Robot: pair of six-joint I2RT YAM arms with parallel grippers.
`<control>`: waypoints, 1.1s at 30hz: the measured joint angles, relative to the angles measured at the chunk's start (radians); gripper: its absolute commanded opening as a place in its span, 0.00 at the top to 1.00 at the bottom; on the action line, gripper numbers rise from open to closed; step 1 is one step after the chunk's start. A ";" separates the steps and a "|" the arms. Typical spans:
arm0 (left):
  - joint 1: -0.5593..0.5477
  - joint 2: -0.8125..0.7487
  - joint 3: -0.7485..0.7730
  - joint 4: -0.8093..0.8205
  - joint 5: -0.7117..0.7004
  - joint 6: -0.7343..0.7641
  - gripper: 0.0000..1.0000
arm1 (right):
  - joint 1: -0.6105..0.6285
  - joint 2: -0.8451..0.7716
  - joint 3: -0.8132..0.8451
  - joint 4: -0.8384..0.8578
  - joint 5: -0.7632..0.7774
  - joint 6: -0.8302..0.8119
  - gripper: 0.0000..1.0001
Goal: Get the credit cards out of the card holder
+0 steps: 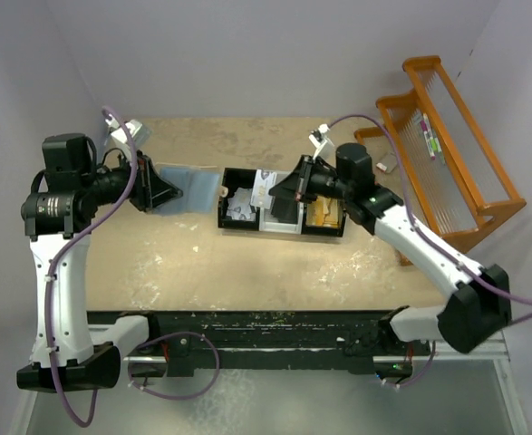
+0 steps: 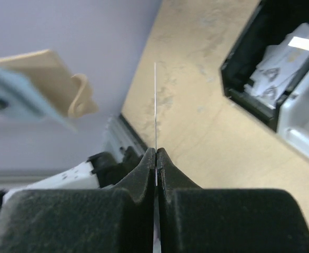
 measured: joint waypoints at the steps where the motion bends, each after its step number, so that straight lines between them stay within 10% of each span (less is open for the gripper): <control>1: 0.000 -0.004 0.001 -0.006 -0.014 0.014 0.99 | 0.000 0.035 0.021 -0.011 0.014 -0.016 1.00; 19: 0.000 -0.042 0.049 -0.081 -0.025 0.040 0.99 | 0.027 0.724 0.407 -0.052 0.185 -0.034 1.00; 29: 0.000 -0.018 0.096 -0.073 0.045 -0.040 0.99 | 0.074 0.805 0.451 -0.066 0.220 -0.025 1.00; 33: 0.000 -0.019 0.099 -0.076 0.043 -0.040 0.99 | 0.072 0.805 0.478 -0.085 0.245 -0.034 0.85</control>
